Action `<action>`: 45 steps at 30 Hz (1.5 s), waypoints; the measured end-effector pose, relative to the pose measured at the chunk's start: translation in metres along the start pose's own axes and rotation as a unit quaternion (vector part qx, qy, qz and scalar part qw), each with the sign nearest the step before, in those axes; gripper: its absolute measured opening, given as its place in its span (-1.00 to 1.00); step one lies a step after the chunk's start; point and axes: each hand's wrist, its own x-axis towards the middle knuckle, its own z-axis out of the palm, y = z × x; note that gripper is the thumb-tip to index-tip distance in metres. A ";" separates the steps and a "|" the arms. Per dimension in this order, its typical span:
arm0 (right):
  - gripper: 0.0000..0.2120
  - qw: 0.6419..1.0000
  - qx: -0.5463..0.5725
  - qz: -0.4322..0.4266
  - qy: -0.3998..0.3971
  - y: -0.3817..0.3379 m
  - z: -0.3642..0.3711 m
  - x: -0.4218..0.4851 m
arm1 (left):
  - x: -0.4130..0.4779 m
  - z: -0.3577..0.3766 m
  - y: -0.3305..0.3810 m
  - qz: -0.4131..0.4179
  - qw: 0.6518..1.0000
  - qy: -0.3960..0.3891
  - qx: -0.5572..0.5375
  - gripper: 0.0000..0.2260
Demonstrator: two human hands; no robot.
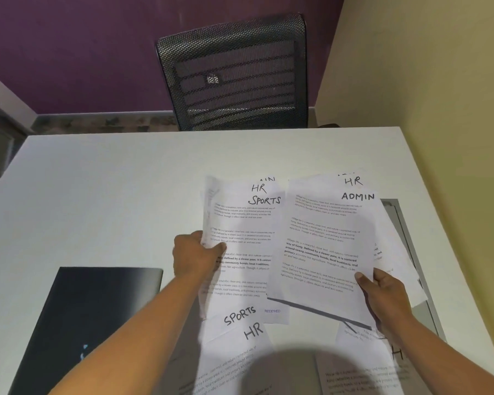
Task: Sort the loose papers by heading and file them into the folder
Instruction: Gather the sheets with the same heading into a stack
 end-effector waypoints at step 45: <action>-0.87 1.000 -0.012 0.011 0.007 -0.005 0.001 -0.006 | 0.029 -0.015 0.007 -0.079 0.990 0.010 0.118 -0.24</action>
